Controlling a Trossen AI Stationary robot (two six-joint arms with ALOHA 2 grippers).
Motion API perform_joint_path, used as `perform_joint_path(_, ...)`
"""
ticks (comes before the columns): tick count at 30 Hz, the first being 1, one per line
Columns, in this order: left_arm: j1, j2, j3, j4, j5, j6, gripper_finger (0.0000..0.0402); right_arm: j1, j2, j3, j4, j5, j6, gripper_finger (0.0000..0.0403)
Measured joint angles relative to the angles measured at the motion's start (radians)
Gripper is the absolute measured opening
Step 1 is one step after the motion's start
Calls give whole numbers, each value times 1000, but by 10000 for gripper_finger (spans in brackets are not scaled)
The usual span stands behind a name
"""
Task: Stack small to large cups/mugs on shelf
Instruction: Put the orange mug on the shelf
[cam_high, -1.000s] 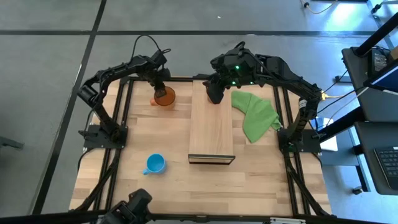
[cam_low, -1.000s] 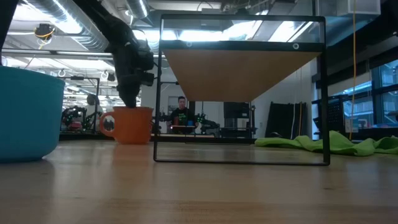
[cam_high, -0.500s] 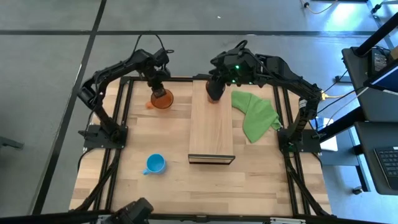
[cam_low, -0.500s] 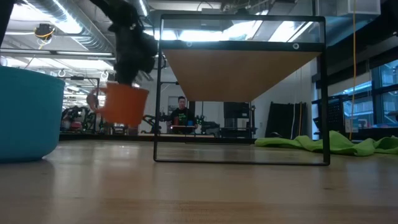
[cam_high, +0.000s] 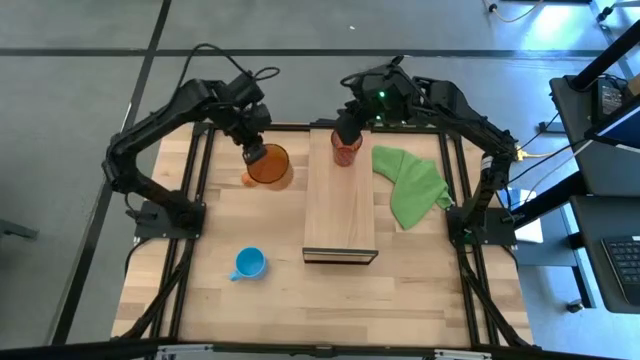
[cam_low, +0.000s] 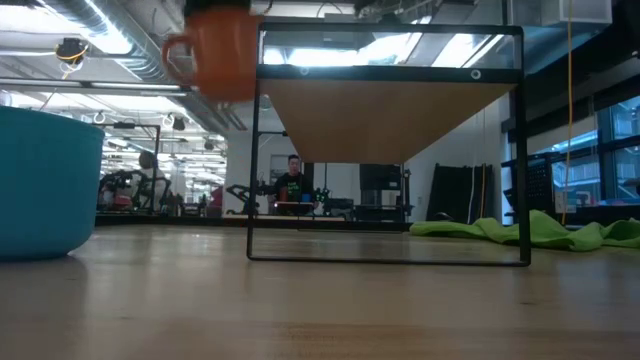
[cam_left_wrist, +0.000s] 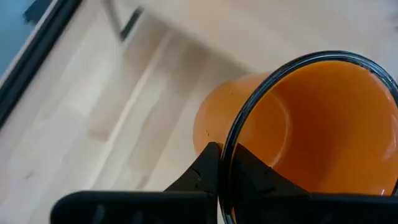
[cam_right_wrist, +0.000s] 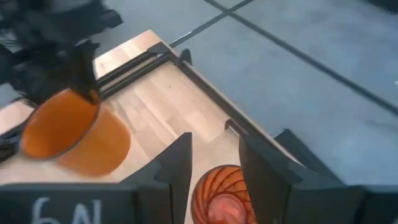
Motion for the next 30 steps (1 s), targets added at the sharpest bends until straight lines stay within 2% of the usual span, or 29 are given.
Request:
perform_joint_path(5,-146,22,70,54,-8,-96,12,-87,0,0,0,-114,47,134)
perform_joint_path(9,-235,85,132,104,-15,-129,12,-151,0,0,-5,-122,71,134)
perform_joint_path(12,-271,138,192,114,-21,-128,12,-205,0,0,-12,-174,93,134)
perform_joint_path(22,-287,360,384,120,-43,-46,12,-340,-44,0,104,-294,127,134)
perform_joint_path(30,-292,533,550,94,-9,11,12,-367,-74,0,97,-303,127,134)
